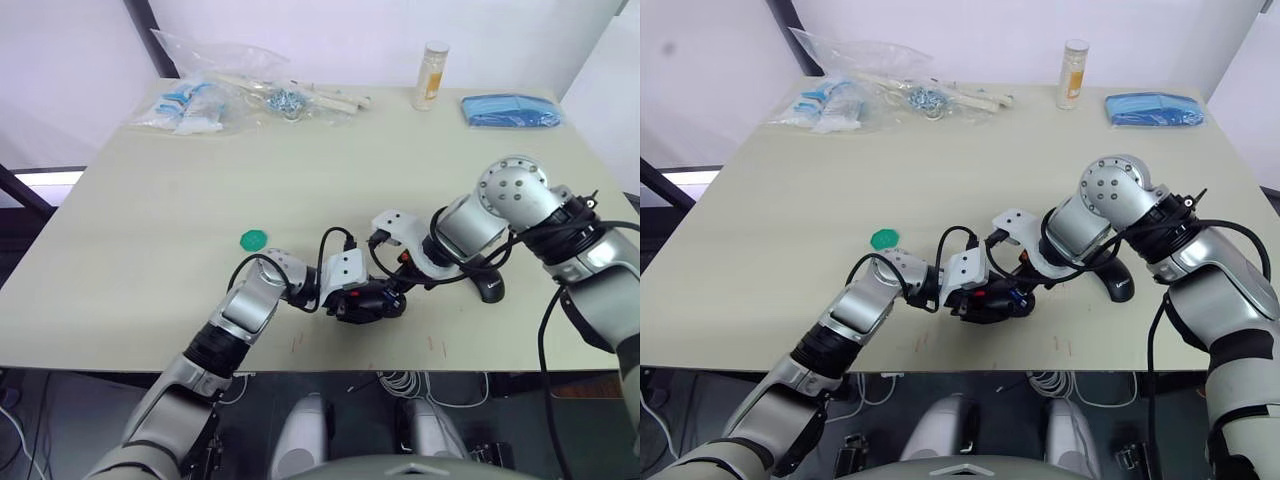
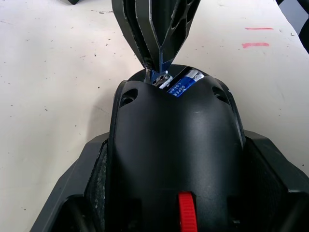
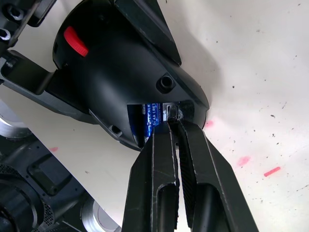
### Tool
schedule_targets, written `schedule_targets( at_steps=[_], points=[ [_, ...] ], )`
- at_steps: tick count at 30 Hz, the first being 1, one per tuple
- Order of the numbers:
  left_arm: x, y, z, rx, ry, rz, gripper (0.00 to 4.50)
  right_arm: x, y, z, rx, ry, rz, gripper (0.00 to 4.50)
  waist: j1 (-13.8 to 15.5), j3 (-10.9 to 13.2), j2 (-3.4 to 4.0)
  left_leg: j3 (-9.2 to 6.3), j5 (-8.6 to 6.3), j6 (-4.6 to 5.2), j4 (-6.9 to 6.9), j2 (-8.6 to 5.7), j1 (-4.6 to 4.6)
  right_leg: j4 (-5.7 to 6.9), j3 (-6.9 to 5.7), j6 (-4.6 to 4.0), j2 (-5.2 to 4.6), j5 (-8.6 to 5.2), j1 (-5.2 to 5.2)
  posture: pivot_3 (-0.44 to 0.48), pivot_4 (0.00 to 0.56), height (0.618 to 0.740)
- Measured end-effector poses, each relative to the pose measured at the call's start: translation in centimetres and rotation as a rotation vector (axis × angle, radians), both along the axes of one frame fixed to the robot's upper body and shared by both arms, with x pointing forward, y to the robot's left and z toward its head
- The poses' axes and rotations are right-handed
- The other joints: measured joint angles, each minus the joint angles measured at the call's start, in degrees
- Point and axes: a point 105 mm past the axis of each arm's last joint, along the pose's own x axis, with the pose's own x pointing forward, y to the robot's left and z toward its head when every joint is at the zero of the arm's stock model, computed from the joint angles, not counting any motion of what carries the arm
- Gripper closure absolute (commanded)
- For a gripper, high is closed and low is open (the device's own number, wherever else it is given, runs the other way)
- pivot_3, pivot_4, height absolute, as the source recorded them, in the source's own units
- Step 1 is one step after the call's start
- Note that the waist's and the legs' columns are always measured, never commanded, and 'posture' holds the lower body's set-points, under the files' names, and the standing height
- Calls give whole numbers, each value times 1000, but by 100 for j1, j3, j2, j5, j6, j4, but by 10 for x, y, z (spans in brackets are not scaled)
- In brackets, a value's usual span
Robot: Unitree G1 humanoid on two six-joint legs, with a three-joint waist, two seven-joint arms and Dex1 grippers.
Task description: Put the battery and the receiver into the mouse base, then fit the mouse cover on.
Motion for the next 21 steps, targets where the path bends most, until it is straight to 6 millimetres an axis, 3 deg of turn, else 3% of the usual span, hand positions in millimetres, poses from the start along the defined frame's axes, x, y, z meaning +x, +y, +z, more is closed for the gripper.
schedule_targets(
  at_steps=[21],
  points=[
    [0,3,-2,10,2,5,1573,3,2,-3,19,33,-53,4500,-42,-42,25,-11,0,0,-3,5,0,-2,-5,0,8,-2,0,0,150,740]
  ],
)
